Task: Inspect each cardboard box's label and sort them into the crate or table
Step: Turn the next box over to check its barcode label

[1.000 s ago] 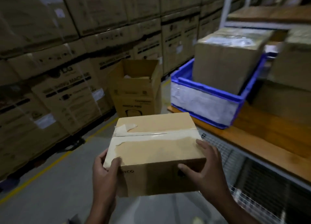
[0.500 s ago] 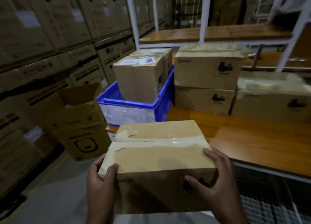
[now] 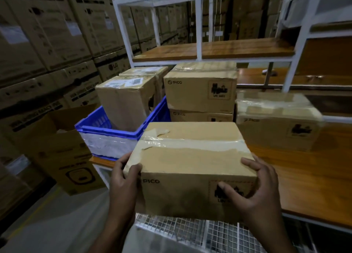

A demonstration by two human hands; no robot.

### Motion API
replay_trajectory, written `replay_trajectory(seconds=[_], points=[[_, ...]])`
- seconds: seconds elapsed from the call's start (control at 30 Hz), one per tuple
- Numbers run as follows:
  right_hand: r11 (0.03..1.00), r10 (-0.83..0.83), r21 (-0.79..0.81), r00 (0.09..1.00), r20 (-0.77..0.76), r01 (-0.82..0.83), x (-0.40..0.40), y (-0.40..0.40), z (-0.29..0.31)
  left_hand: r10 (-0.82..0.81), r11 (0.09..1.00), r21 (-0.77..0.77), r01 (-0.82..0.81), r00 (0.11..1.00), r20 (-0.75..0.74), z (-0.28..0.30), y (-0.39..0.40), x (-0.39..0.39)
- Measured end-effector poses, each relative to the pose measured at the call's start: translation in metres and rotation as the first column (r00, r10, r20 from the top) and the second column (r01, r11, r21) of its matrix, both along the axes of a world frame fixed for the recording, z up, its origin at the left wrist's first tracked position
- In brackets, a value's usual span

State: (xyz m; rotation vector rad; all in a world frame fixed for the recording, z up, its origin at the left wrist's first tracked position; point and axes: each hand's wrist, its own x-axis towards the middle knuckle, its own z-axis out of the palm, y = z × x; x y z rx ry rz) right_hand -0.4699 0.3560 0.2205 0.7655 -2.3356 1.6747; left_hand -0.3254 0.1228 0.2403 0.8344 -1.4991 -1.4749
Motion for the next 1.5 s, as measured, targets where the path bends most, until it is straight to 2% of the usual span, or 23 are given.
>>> replay_trajectory(seconds=[0.2, 0.43, 0.53, 0.7, 0.77, 0.8, 0.83, 0.87, 0.93, 1.0, 1.07, 1.13, 1.2, 1.37, 1.5], points=[[0.997, -0.069, 0.04, 0.997, 0.032, 0.067, -0.025, 0.012, -0.019, -0.069, 0.997, 0.031, 0.067, 0.996, 0.056, -0.026, 0.003, -0.04], [0.985, -0.151, 0.084, 0.989, 0.003, 0.15, -0.034, 0.002, -0.035, -0.162, 0.986, 0.073, 0.152, 0.975, 0.153, -0.046, -0.017, -0.069], [0.973, -0.189, 0.135, 0.982, 0.016, 0.185, -0.041, -0.008, -0.045, -0.24, 0.97, 0.076, 0.23, 0.955, 0.172, -0.053, -0.031, -0.082], [0.943, -0.274, 0.204, 0.962, 0.017, 0.265, -0.053, -0.024, -0.053, -0.39, 0.911, -0.033, 0.411, 0.886, 0.252, -0.059, -0.052, -0.1], [0.921, -0.308, 0.253, 0.951, 0.006, 0.297, -0.056, -0.03, -0.053, -0.409, 0.888, -0.082, 0.452, 0.859, 0.309, -0.061, -0.062, -0.106], [0.899, -0.334, 0.298, 0.943, -0.009, 0.321, -0.057, -0.035, -0.052, -0.387, 0.87, -0.163, 0.465, 0.849, 0.359, -0.062, -0.067, -0.109], [0.862, -0.367, 0.357, 0.929, -0.045, 0.358, -0.056, -0.039, -0.052, -0.337, 0.829, -0.293, 0.477, 0.843, 0.418, -0.062, -0.071, -0.112], [0.807, -0.4, 0.428, 0.91, -0.11, 0.406, -0.055, -0.044, -0.051, -0.257, 0.745, -0.461, 0.482, 0.845, 0.468, -0.063, -0.075, -0.116], [0.682, -0.381, 0.554, 0.879, -0.287, 0.477, -0.051, -0.055, -0.048, -0.141, 0.505, -0.716, 0.482, 0.864, 0.483, -0.06, -0.076, -0.123], [0.615, -0.261, 0.641, 0.885, -0.385, 0.46, -0.047, -0.068, -0.044, -0.182, 0.339, -0.757, 0.558, 0.829, 0.529, -0.055, -0.07, -0.128], [0.59, -0.136, 0.709, 0.913, -0.384, 0.386, -0.044, -0.082, -0.043, -0.214, 0.216, -0.731, 0.647, 0.762, 0.612, -0.059, -0.065, -0.134], [0.572, -0.077, 0.738, 0.919, -0.387, 0.359, -0.044, -0.091, -0.046, -0.163, 0.115, -0.727, 0.677, 0.734, 0.659, -0.066, -0.064, -0.139], [0.58, -0.076, 0.731, 0.917, -0.391, 0.36, -0.044, -0.094, -0.047, -0.125, 0.092, -0.712, 0.696, 0.717, 0.685, -0.07, -0.065, -0.14], [0.649, -0.074, 0.697, 0.936, -0.344, 0.307, -0.047, -0.092, -0.048, -0.117, 0.119, -0.713, 0.691, 0.723, 0.681, -0.069, -0.064, -0.141], [0.648, -0.04, 0.715, 0.95, -0.31, 0.26, -0.051, -0.089, -0.047, -0.151, 0.18, -0.711, 0.68, 0.733, 0.663, -0.063, -0.059, -0.141]])
